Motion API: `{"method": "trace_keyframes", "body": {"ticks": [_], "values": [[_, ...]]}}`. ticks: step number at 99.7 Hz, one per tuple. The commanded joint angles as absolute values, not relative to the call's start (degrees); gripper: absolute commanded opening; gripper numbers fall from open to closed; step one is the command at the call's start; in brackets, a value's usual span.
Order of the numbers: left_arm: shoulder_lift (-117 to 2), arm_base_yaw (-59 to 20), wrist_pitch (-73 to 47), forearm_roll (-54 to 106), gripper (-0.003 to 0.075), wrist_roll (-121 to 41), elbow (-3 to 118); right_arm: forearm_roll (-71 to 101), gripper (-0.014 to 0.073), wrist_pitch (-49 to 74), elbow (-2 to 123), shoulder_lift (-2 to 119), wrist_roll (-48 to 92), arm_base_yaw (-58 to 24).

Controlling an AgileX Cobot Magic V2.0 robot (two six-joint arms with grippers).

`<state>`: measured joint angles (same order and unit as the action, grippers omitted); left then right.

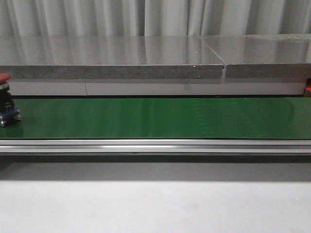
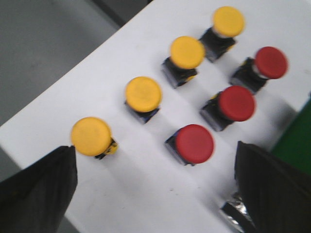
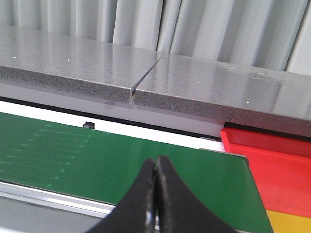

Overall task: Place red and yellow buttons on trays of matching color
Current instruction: 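Carry the red button onto the green belt and open the left gripper, then move the left gripper to a yellow button and grasp it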

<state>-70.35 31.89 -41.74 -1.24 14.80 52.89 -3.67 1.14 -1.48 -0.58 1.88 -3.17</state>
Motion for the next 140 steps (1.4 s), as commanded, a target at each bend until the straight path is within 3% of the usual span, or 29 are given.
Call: {"method": "trace_keyframes", "body": {"ticks": [1, 24, 140], "values": [[-68.80, 35.69, -36.29, -1.28, 0.0650, 17.02, 50.69, -4.10, -0.0068, -3.27, -0.95, -1.50, 1.93, -3.26], [-70.13, 38.68, -29.09, -1.28, 0.0650, 17.66, 44.03, -4.10, -0.0068, -3.27, -0.95, -1.50, 1.93, -3.26], [-89.42, 38.78, -21.67, -2.31, 0.0650, 17.79, 47.97, -4.10, -0.0068, -3.27, -0.95, -1.50, 1.93, -3.26]]}}
